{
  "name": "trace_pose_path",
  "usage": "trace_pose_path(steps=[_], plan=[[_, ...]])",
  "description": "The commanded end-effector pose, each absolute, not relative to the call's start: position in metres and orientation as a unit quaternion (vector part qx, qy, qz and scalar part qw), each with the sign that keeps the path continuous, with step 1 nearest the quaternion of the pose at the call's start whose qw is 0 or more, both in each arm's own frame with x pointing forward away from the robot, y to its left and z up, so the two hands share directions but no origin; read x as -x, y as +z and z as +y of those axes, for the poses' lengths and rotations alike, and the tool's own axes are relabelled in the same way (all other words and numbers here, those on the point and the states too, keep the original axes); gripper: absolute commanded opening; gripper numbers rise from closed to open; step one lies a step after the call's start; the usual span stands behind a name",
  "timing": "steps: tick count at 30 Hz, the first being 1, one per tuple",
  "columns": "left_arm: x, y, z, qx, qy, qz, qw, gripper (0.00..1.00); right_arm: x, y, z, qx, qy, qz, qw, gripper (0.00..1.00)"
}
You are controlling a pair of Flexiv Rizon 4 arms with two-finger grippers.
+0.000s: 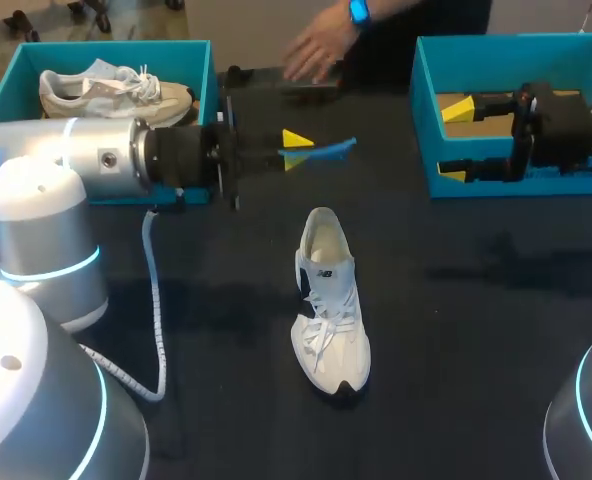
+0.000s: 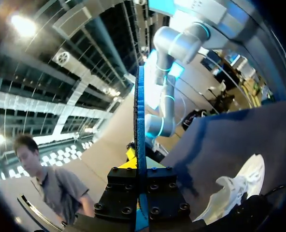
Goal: Take the shoe out of the shoebox, open the shoe tongue, remove and reinsert the insole, then place the shoe into the shoebox
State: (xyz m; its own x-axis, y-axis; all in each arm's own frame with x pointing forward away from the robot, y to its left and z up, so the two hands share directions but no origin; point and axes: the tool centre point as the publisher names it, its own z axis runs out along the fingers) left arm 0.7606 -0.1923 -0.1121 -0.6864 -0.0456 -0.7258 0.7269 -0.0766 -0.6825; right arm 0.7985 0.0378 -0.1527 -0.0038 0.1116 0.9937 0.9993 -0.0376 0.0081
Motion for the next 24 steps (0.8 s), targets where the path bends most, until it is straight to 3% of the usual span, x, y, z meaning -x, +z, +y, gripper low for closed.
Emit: trace_pose_path(steps=[1, 4, 24], plan=[[-0.769, -0.1061, -0.1938, 0.07, -0.781, 0.618, -0.047, 0.0, -0.7976, -0.1526, 0.0388, 0.536, -0.482, -0.519, 0.459, 1.0], [-0.7684, -0.1036, -0.1931, 0.094, -0.779, 0.611, -0.105, 0.0, -0.7976, -0.1526, 0.0388, 0.536, -0.482, -0.519, 0.459, 1.0], [-0.7684, -0.1036, -0.1931, 0.094, -0.779, 0.611, -0.105, 0.0, -0.7976, -0.1526, 0.0388, 0.536, -0.482, -0.519, 0.459, 1.0]])
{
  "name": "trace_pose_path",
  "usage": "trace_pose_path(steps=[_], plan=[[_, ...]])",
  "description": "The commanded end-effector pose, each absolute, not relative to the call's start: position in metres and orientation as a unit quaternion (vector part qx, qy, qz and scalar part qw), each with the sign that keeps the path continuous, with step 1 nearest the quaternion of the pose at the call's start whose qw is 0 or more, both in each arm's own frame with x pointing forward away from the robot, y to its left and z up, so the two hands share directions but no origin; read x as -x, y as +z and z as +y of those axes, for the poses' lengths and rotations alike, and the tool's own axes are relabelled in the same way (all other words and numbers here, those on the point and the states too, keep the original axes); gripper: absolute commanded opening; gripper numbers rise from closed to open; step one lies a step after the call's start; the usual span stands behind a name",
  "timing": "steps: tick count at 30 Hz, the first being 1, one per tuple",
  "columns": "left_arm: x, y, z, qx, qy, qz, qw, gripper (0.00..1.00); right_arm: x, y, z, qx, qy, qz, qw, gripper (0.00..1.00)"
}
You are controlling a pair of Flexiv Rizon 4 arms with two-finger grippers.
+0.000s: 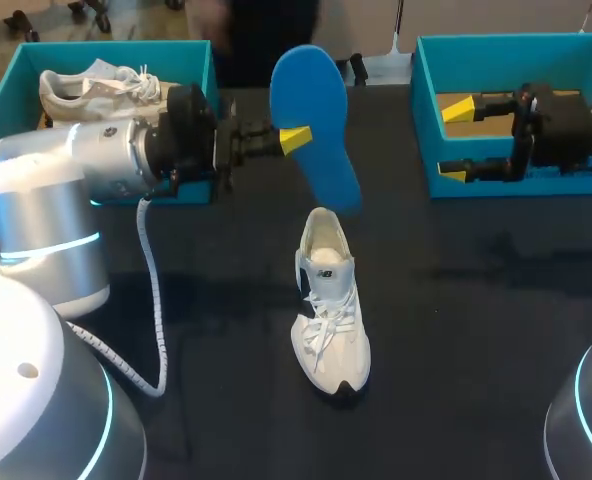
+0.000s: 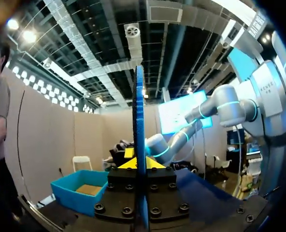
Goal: Take the shoe out of the shoebox, open the shoe tongue, remove and reinsert the insole, then place the shoe into the shoebox
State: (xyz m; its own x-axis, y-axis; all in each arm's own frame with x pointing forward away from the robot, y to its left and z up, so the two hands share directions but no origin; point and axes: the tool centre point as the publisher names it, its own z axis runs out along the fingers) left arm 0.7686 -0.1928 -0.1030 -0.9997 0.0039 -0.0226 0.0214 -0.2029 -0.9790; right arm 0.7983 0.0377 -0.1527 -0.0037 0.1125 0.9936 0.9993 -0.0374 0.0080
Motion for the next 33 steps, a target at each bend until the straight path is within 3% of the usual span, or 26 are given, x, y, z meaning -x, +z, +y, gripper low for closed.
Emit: trace_pose_path(steps=[1, 10, 33], plan=[[-0.768, -0.104, -0.193, 0.094, -0.779, 0.611, -0.105, 0.0, -0.798, -0.153, 0.039, 0.536, -0.482, -0.519, 0.459, 1.0], [-0.767, -0.103, -0.192, 0.219, -0.685, 0.64, -0.27, 0.0, -0.798, -0.153, 0.039, 0.536, -0.482, -0.519, 0.459, 1.0], [-0.766, -0.119, -0.188, 0.397, -0.566, 0.561, -0.455, 0.0, -0.798, -0.153, 0.039, 0.536, -0.482, -0.519, 0.459, 1.0]])
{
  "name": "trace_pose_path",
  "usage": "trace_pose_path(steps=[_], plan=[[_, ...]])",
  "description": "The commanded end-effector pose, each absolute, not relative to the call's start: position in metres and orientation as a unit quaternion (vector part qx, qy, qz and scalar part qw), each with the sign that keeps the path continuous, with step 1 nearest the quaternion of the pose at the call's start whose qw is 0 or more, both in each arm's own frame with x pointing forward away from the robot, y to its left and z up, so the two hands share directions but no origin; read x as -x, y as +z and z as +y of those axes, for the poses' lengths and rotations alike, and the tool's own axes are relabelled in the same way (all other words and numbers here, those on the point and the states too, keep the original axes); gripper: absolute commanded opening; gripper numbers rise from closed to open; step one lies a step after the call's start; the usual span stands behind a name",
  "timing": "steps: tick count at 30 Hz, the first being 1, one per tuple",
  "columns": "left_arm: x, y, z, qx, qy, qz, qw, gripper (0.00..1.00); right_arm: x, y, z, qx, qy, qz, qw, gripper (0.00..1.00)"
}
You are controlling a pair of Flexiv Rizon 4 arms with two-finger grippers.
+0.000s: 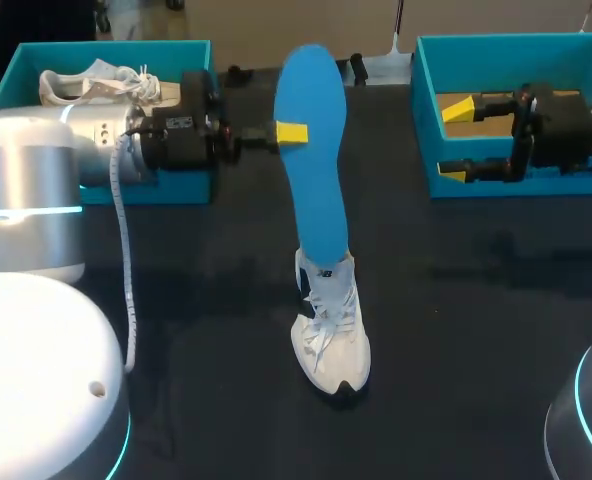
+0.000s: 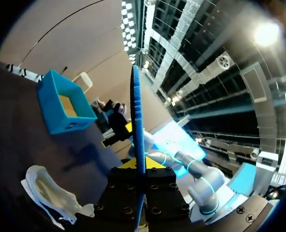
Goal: Take the shoe out of the shoebox, open the shoe tongue, remove and reinsert the insole, then place the shoe into the shoebox
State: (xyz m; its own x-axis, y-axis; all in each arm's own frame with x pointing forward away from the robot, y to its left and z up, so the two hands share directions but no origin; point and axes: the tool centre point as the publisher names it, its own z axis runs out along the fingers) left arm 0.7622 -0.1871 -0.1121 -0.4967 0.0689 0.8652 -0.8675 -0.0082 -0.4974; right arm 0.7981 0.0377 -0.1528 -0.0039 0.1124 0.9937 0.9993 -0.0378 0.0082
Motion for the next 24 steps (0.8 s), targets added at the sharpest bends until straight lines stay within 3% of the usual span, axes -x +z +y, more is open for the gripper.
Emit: trace_pose_path(steps=[1, 6, 24], plan=[[-0.767, -0.122, -0.188, -0.397, 0.565, -0.56, 0.457, 0.0, -0.798, -0.153, 0.039, 0.536, -0.482, -0.519, 0.459, 1.0], [-0.773, -0.135, -0.19, -0.387, 0.563, -0.541, 0.49, 0.0, -0.798, -0.153, 0.039, 0.536, -0.482, -0.519, 0.459, 1.0], [-0.804, -0.179, -0.195, -0.423, 0.572, -0.492, 0.502, 0.0, -0.798, -0.153, 0.039, 0.536, -0.482, -0.519, 0.459, 1.0]])
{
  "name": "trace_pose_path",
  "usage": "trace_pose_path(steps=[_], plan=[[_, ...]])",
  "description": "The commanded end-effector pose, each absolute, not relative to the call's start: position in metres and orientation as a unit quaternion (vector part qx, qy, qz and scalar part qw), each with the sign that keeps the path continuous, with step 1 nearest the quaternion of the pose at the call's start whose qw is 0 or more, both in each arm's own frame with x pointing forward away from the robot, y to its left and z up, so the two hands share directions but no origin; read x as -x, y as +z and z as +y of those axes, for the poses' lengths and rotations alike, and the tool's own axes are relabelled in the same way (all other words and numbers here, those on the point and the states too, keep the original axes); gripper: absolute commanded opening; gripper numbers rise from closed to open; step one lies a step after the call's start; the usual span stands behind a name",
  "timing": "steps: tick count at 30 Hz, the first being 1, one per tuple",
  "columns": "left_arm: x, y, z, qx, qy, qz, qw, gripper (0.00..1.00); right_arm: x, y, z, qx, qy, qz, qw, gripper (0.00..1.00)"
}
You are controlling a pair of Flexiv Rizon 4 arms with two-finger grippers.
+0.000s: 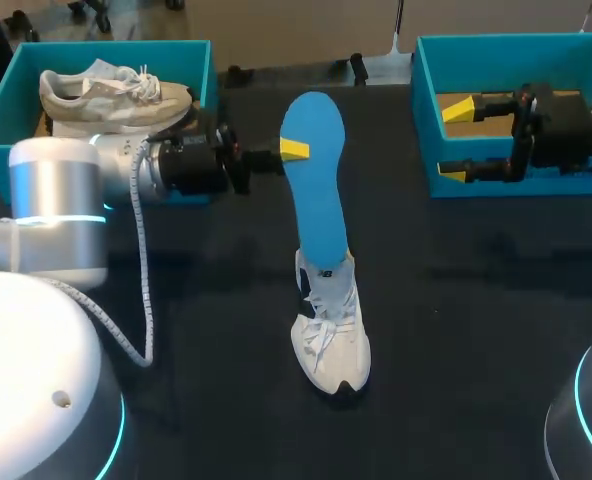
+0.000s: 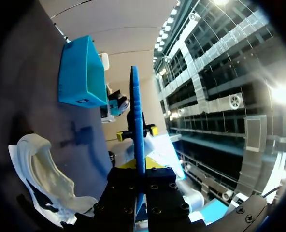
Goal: Take the shoe out of the shoebox, open the shoe tongue, remove and reinsert the insole, then place the shoe into the shoebox
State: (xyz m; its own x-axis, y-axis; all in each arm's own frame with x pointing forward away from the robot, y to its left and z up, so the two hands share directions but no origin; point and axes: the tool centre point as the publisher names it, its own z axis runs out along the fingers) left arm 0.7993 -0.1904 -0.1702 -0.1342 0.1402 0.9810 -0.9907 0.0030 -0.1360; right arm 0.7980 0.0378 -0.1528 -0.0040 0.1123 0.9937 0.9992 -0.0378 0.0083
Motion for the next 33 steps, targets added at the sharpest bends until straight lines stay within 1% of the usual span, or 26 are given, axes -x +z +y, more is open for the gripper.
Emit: trace_pose_path(steps=[1, 3, 12, 25, 33], plan=[[-0.805, -0.179, -0.195, -0.427, 0.57, -0.485, 0.508, 0.0, -0.798, -0.153, 0.039, 0.536, -0.482, -0.519, 0.459, 1.0], [-0.804, -0.177, -0.194, -0.427, 0.569, -0.483, 0.51, 0.0, -0.797, -0.152, 0.04, 0.536, -0.483, -0.524, 0.453, 1.0], [-0.8, -0.167, -0.193, -0.428, 0.543, -0.496, 0.525, 0.0, -0.792, -0.135, 0.051, 0.571, -0.464, -0.568, 0.368, 1.0], [-0.797, -0.157, -0.194, -0.43, 0.534, -0.483, 0.544, 0.0, -0.789, -0.114, 0.072, 0.636, -0.402, -0.595, 0.284, 1.0], [-0.797, -0.157, -0.194, -0.43, 0.534, -0.483, 0.544, 0.0, -0.785, -0.098, 0.096, 0.696, -0.332, -0.607, 0.192, 1.0]])
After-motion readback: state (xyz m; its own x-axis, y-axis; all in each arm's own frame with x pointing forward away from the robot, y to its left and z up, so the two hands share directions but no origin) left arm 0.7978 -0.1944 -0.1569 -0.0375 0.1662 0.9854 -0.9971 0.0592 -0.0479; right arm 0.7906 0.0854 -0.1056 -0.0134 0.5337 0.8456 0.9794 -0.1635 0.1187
